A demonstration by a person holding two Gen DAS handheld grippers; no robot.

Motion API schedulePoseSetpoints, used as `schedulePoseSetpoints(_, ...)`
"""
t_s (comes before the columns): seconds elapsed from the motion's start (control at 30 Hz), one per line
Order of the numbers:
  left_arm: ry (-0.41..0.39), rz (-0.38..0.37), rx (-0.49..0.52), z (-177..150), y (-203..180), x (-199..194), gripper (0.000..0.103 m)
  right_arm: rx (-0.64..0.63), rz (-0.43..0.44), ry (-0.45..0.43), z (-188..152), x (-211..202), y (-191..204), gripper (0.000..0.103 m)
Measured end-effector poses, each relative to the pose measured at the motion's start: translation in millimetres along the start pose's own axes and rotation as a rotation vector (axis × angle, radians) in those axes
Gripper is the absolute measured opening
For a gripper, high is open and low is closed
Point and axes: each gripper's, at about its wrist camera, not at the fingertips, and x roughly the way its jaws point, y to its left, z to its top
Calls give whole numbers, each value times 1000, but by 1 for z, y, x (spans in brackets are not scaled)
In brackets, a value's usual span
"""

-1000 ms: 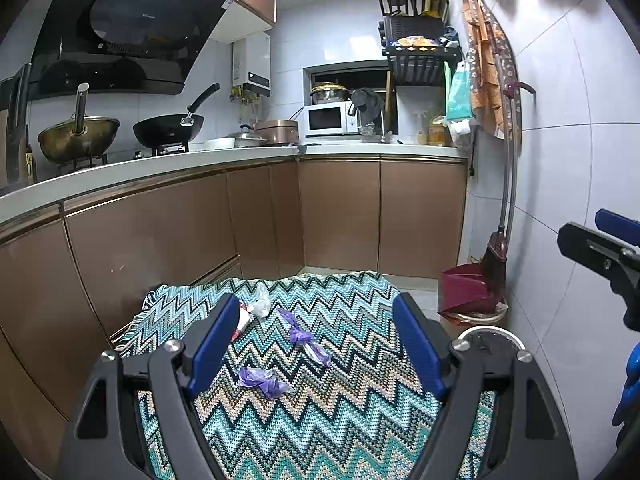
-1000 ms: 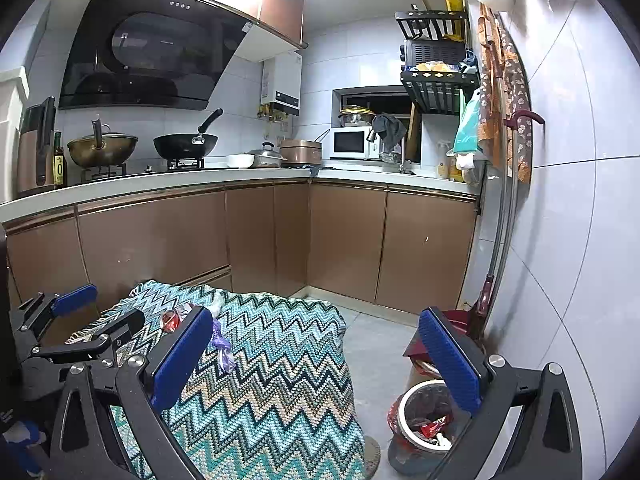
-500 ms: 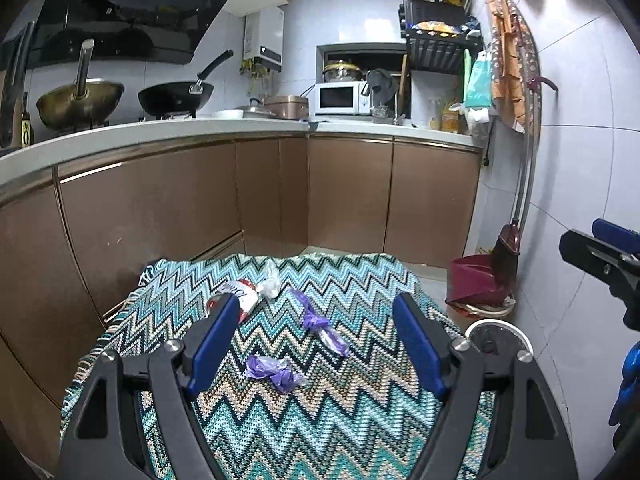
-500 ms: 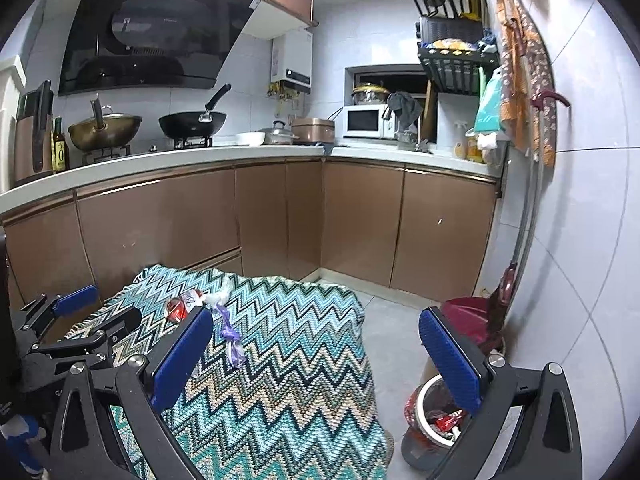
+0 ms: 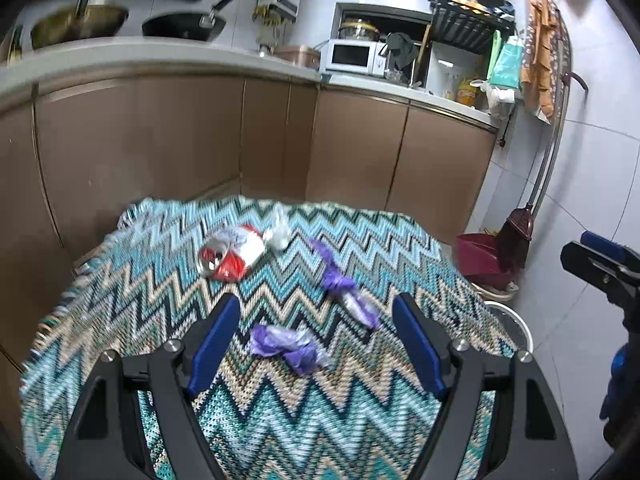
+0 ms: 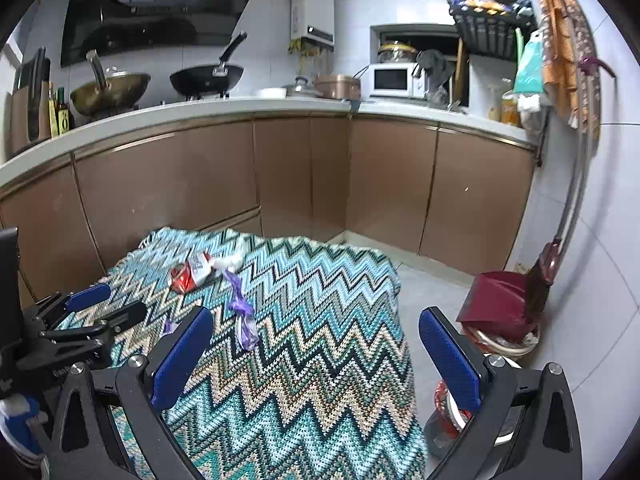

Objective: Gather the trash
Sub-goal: 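Grasp a purple wrapper with the left tool while the right tool grasps a purple bag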

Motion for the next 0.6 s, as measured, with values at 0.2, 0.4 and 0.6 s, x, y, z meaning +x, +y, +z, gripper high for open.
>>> schedulePoseSetpoints(0.2,102,-42,-33,-17,36,31,77,-4,52,77,-10,46,-1,103)
schedulePoseSetpoints(0.4,169,-84,-44,-18,39,64,73,-5,145,154,-17,97,3,103)
schedulePoseSetpoints(0.6,249,-122,-61,-22,43,99,53,2,213,209,-20,138,6,103)
